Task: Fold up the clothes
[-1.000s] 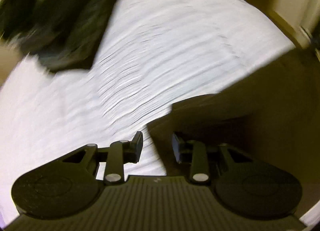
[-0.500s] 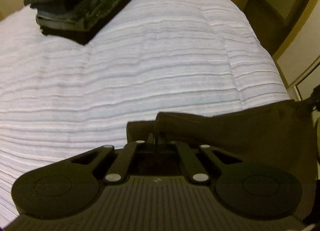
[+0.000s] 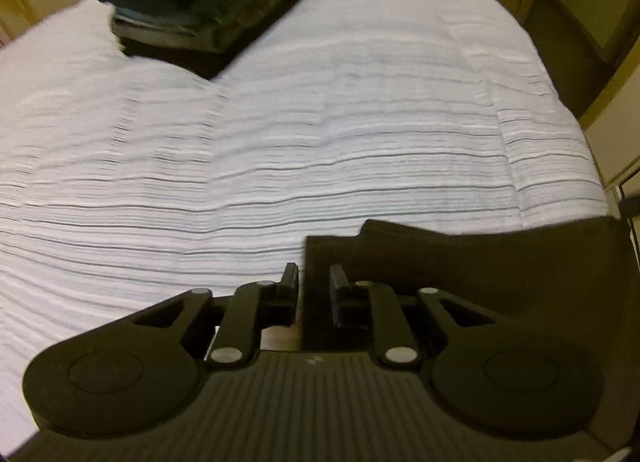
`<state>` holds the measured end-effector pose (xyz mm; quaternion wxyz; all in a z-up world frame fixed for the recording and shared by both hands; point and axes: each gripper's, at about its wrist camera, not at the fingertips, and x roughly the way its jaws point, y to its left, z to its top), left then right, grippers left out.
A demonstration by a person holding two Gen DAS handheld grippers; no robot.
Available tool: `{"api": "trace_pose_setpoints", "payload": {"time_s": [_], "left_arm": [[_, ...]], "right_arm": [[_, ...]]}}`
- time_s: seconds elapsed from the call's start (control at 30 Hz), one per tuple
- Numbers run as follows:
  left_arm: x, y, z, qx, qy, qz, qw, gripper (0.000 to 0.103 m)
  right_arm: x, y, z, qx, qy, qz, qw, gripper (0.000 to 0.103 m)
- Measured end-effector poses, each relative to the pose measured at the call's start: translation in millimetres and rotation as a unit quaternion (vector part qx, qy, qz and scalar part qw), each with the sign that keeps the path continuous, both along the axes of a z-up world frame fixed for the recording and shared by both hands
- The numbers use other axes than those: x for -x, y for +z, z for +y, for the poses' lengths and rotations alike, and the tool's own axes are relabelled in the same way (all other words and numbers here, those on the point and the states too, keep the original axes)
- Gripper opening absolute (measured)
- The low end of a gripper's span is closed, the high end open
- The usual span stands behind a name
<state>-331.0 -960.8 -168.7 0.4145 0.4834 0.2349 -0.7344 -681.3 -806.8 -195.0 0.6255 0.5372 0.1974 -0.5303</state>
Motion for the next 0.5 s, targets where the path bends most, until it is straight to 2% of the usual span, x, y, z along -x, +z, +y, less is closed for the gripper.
{"api": "trace_pose_setpoints", "payload": {"time_s": [0.07,0.17,0.3,0.4,0.43,0.47,0.5], "left_arm": [[-16,18,12,0.012,0.000,0.001,0.9999,0.014],[-38,34,43,0.022,-0.007,-0.004,0.9997,0.014],[-53,31,98,0.000,-0.024,0.003,0.9997,0.014],[-55,12,134,-0.021,-0.037,-0.005,0.9991,0.016],[-56,2,142,-0.023,-0.032,-0.014,0.9991,0.016],[-58,-8,146,-0.024,-0.024,-0.020,0.9992,0.016],[-61,-17,148,-0.024,-0.014,-0.024,0.9993,0.016]], "right_arm": [[8,13,7,0.008,-0.021,0.008,1.000,0.023],[2,33,18,0.025,-0.011,0.015,1.000,0.024],[-42,53,30,0.042,0.054,0.008,0.998,0.024],[-92,43,39,0.033,0.126,-0.007,0.991,0.028],[-109,37,42,0.028,0.152,-0.011,0.988,0.042],[-123,31,45,0.025,0.173,-0.014,0.984,0.061],[-135,23,49,0.024,0.191,-0.014,0.981,0.065]]}}
